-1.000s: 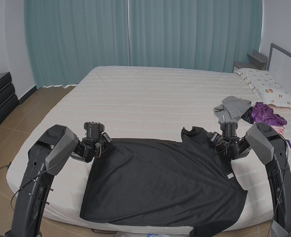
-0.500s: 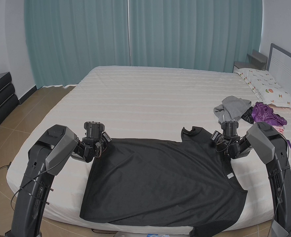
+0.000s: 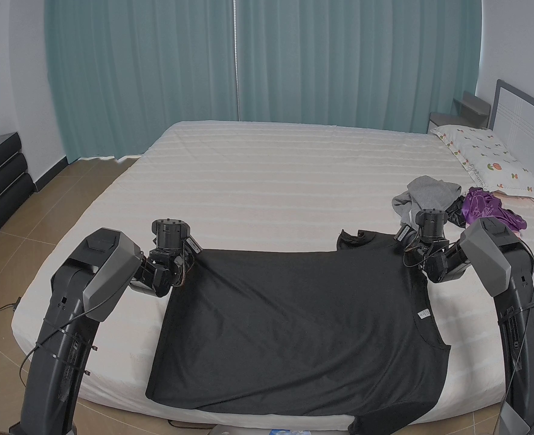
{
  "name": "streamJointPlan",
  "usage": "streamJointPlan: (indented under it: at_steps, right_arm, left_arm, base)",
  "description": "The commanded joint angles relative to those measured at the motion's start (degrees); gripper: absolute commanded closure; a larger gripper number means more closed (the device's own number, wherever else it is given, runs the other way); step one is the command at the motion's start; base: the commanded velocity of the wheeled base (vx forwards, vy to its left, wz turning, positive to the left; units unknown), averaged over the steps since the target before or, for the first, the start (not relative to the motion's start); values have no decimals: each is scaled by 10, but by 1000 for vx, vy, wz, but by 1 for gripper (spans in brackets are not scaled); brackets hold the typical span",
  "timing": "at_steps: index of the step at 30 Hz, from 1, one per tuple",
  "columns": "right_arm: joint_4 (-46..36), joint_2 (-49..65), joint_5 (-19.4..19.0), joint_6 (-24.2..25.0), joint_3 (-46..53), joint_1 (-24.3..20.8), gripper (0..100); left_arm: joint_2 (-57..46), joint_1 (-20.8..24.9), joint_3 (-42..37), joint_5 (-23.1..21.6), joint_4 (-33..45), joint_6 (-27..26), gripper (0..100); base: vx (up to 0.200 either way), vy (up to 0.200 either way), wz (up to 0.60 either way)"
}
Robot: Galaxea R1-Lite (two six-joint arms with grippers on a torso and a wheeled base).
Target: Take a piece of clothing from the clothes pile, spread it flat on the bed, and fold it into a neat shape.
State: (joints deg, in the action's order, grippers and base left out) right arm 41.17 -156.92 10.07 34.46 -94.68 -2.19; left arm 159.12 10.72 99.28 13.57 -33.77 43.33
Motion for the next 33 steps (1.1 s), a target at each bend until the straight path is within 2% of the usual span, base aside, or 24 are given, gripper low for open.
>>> streamJointPlan:
  at_steps: [1,9,11,23,32,33]
  right_arm:
    - [1,1,4,-1,-14,5,100]
    - [16,-4,12,-6,-40,6,100]
    - [23,-2,14,-16,-50,7,100]
    - [51,-13,23,-36,-99,11,100]
    - [51,-45,23,-62,-106,5,100]
    - [50,-56,23,-69,-106,3,100]
  left_arm:
    - [0,-2,-1,7,-7,1,100]
    - [0,-3,-1,11,-20,4,100]
    - [0,-8,-1,33,-55,4,100]
    - [5,-10,-1,37,-114,4,100]
    - [9,-10,10,37,-112,3,100]
    - [22,-10,29,37,-111,-1,100]
  base:
    - [0,0,0]
    - [0,0,0]
    - [0,0,0]
    - [0,0,0]
    - [0,0,0]
    - [0,0,0]
